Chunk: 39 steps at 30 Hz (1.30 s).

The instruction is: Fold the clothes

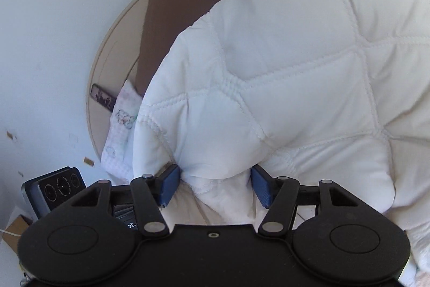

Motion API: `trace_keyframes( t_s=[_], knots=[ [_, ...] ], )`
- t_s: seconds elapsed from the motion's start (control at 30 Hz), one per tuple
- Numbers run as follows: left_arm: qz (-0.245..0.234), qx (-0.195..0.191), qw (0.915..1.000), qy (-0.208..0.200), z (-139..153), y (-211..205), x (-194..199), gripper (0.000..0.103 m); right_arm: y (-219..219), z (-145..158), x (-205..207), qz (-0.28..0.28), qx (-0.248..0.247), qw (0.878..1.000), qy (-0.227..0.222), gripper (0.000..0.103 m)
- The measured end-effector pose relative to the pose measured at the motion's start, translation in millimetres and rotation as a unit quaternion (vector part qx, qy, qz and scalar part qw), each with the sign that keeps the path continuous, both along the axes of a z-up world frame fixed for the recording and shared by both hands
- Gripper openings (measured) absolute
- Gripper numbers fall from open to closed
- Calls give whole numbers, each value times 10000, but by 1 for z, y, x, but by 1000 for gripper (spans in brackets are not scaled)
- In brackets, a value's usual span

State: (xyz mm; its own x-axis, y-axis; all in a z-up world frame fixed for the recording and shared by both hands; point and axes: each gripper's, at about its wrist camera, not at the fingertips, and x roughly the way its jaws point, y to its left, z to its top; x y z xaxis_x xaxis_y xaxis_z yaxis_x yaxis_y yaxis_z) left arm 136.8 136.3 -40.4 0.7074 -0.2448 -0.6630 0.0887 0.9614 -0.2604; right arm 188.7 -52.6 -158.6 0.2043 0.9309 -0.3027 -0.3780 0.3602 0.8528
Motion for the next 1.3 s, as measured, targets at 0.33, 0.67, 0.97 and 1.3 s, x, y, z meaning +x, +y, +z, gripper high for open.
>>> trace_keyframes(
  t_s=[0.33,0.67,0.97,1.3],
  knots=[
    [1096,732,9912,-98,63,68,-125,8,122,63,-82,1253,651,9869,-780,64],
    [1473,859,9563,2377,28,151,-137,11,224,31,-129,2056,220,9782,-217,65],
    [879,1253,9557,2515,6,148,-128,10,232,34,-156,1433,-658,9860,-538,58],
    [1219,761,9864,798,-26,156,-219,11,204,0,-185,1500,-1220,9785,-717,57]
  ],
)
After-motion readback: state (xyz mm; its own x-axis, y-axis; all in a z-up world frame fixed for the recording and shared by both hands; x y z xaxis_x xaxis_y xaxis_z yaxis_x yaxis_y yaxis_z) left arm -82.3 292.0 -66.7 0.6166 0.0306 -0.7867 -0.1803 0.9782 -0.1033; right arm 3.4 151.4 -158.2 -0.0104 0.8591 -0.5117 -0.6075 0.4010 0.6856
